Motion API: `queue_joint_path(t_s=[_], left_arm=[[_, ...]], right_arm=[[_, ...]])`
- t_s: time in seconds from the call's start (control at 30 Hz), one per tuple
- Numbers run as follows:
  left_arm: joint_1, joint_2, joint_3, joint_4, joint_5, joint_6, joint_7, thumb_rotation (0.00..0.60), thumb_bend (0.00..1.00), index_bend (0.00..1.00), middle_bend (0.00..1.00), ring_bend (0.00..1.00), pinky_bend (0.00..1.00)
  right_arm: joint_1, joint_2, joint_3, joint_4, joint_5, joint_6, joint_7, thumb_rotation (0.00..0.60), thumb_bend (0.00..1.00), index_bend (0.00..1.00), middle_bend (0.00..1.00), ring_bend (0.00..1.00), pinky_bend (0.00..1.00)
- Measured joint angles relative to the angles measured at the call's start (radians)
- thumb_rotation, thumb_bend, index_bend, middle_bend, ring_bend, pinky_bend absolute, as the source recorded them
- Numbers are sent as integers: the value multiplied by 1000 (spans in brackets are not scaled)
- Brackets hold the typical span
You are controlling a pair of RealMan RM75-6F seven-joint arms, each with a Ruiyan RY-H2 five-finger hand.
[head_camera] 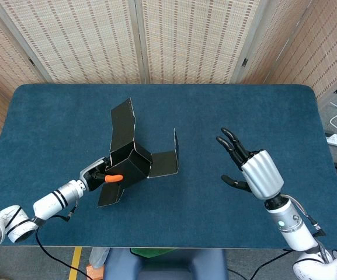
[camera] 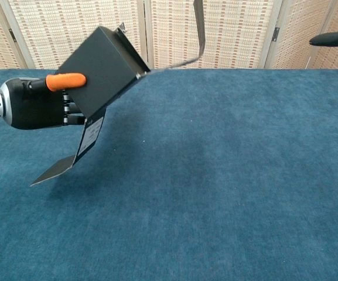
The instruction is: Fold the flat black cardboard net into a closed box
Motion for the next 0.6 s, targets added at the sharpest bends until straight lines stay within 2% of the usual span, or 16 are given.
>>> queue_joint_path(t_s=[0.17,0.27,0.4,0.6], left_arm=[[-27,12,44,29,52,93,-208,600,164,331,336,512,655],[-43,16,71,40,79,156,-280,600,165,331,336,512,655],[-63,22,107,43,106,210,-307,600,165,330,335,512,655],[-71,22,136,37,112,240,-286,600,164,328,335,512,656]], right_arm=[[22,-102,26,32,-4,-41,-9,600,49,0,20,691,1000],[43,-186,60,58,-4,-54,-34,600,47,0,46,702,1000],[91,-305,128,105,4,-75,-57,600,37,0,59,709,1000],[183,-420,221,158,3,-111,-129,600,34,0,78,716,1000]])
